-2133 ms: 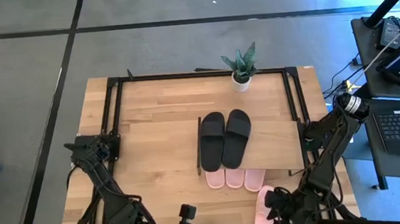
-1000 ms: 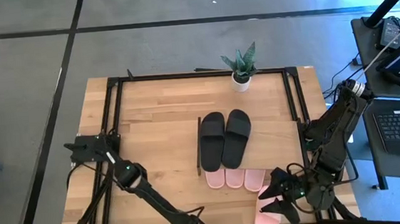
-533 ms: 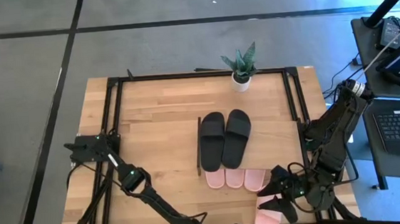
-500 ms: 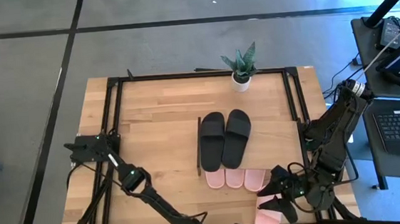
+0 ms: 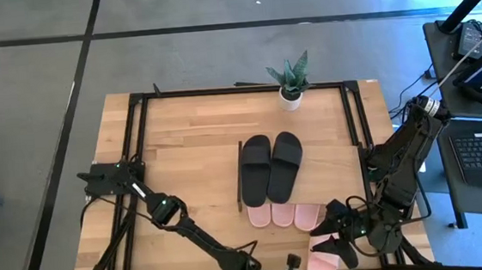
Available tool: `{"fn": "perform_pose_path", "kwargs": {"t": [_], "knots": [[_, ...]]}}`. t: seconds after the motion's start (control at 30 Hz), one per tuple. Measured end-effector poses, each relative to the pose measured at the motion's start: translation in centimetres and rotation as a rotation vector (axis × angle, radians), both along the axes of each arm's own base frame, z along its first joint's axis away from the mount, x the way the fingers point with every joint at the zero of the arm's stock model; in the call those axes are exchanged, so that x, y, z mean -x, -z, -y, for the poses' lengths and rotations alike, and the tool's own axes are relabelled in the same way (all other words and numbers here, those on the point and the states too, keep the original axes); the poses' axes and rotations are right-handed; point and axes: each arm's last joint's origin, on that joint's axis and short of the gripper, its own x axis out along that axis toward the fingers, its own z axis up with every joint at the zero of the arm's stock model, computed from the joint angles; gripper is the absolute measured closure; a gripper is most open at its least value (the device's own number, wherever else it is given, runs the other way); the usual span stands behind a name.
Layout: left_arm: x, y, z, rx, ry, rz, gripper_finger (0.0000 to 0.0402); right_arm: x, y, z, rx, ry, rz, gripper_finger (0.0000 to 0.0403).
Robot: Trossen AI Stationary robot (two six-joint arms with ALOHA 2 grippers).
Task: Pick and place slides into the shelf
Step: Put the pink slipper under the shelf
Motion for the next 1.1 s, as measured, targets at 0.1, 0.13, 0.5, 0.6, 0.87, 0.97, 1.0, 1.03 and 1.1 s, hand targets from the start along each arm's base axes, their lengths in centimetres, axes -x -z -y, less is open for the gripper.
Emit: {"fn": "perform_pose_path", "kwargs": {"t": [0.1,0.13,0.5,0.6,0.87,0.97,1.0,1.03,1.1], "knots": [[0.7,0.0,0.9,-0.023,0.032,0.007,0.029,0.1,0.0,-0.1,-0.012,-0.027,-0.015,0.0165],[0.9,0.0,1.3,-0.026,0.041,0.008,0.029,0.1,0.0,-0.1,-0.014,-0.034,-0.019,0.0165],[2.7,0.2,3.2,-0.052,0.04,0.003,0.029,0.1,-1.0,-1.1,-0.005,-0.25,-0.09,0.0165],[2.4,0.2,2.9,-0.052,0.026,0.003,0.029,-0.6,-2.8,-2.2,0.058,-0.271,-0.159,0.0165],[1.5,0.2,1.7,-0.057,0.001,-0.002,0.029,-3.1,-4.8,-7.3,0.246,-0.275,-0.387,0.0165],[1.4,0.3,1.7,-0.058,0.0,-0.004,0.029,-3.3,-3.6,-10.2,0.269,-0.285,-0.437,0.0165],[1.5,0.3,1.8,-0.058,0.003,-0.004,0.029,-3.2,-3.1,-11.2,0.271,-0.284,-0.457,0.0165],[1.6,0.3,1.9,-0.059,0.009,-0.006,0.029,-3.1,-2.6,-12.1,0.272,-0.284,-0.469,0.0165],[2.0,0.3,2.3,-0.061,0.022,-0.009,0.029,-2.6,-1.6,-14.0,0.271,-0.293,-0.481,0.0165]]}}
